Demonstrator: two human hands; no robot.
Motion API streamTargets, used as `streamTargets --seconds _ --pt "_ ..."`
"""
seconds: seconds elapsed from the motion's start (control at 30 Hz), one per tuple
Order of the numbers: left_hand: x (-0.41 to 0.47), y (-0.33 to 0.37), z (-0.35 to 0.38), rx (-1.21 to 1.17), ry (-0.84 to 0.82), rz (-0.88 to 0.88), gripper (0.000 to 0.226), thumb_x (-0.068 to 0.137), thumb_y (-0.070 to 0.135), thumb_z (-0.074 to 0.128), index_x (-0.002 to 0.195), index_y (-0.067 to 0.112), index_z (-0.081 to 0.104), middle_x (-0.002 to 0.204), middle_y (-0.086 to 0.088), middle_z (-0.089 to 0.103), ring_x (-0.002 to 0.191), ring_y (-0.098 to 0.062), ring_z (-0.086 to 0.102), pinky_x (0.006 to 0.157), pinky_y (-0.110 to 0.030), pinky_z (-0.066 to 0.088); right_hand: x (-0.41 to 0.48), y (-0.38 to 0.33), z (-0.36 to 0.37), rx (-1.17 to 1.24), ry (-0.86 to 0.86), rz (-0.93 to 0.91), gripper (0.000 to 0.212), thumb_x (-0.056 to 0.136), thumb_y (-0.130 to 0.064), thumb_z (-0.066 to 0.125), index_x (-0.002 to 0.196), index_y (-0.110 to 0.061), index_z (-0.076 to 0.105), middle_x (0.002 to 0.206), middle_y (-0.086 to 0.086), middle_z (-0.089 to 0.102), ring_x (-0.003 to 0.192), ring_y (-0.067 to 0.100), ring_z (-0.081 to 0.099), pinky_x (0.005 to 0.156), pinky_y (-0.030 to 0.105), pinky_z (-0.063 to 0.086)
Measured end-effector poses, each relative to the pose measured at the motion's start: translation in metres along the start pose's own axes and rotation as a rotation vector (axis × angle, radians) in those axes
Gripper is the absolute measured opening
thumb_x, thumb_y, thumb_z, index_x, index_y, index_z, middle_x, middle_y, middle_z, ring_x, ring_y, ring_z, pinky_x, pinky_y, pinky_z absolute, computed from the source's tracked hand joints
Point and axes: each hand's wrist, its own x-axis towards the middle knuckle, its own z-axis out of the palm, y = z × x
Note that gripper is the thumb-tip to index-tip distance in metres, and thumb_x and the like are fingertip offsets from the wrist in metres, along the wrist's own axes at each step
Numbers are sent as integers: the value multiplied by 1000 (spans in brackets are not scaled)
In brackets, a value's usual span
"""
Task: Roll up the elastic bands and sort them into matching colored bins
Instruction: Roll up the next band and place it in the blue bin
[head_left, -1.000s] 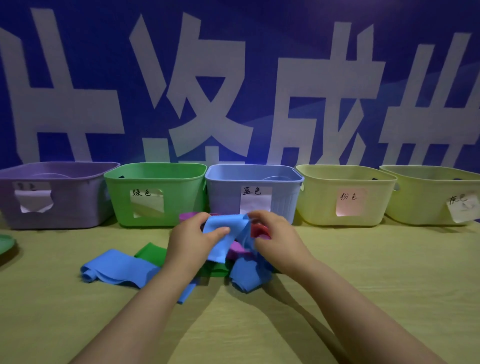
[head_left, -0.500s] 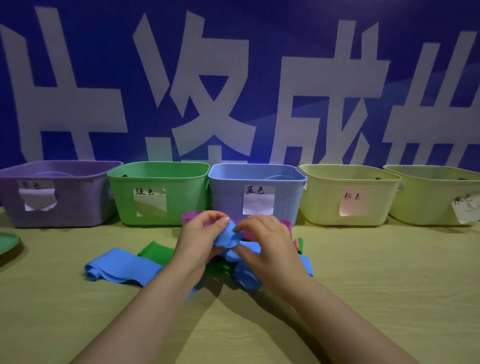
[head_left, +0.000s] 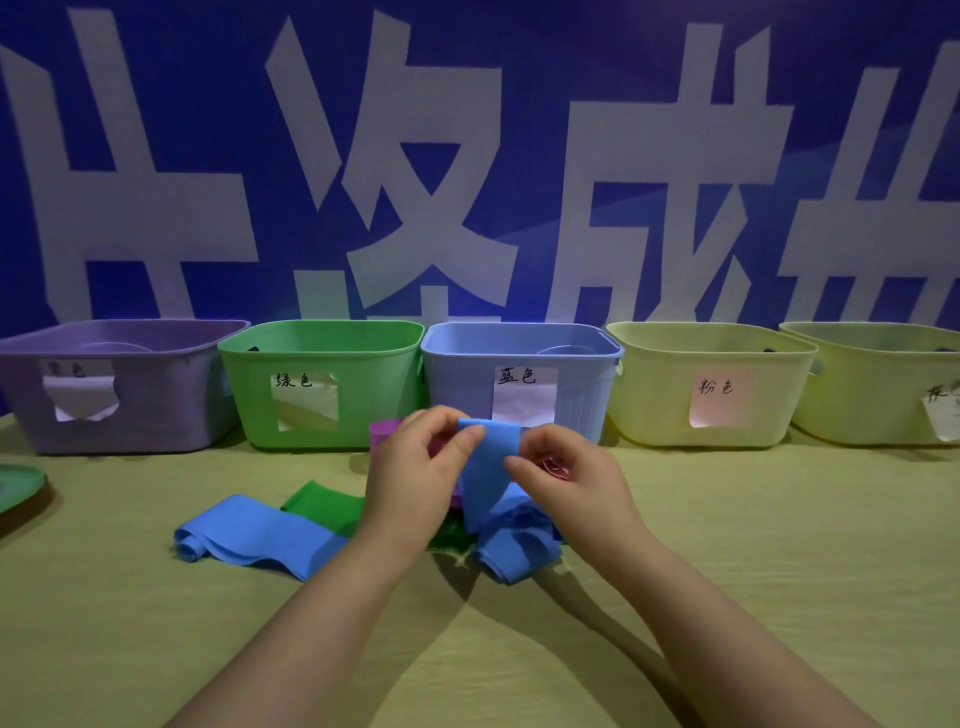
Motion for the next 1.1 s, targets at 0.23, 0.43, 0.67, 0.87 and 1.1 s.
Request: streamTargets --seconds 0.23,0.43,0.67,0.87,1.1 --pt "-4 8 3 -141 -101 -21 21 86 29 54 71 14 56 60 -2 50 60 -8 42 59 -27 35 -3 -11 -2 264 -31 23 28 81 -8 67 96 -29 58 78 -5 61 70 2 56 69 18 47" --pt "-6 10 4 -172 -121 -59 29 85 2 60 89 31 59 70 4 66 64 -4 58 64 -22 45 2 -11 -6 232 62 26 31 80 -2 66 77 -33 63 72 -10 65 71 5 61 75 30 54" --pt "-10 15 5 -63 -84 23 30 81 5 67 75 33 58 74 7 65 68 -8 61 66 -30 50 -1 -15 -10 20 132 -120 31 82 -12 67 80 -42 60 88 -11 67 84 0 60 77 21 51" --pt "-11 16 4 39 43 86 18 79 12 69 72 25 58 69 5 63 68 -12 60 64 -32 47 -1 -14 -8 -3 100 -134 28 79 -16 70 82 -42 59 87 -16 63 82 2 58 75 24 50" --pt "-12 19 4 171 23 215 17 82 15 66 72 22 55 67 8 51 64 -1 47 59 -10 35 3 -14 -10 2 62 -97 19 83 -20 65 75 -36 60 84 -13 56 82 10 59 77 42 53"
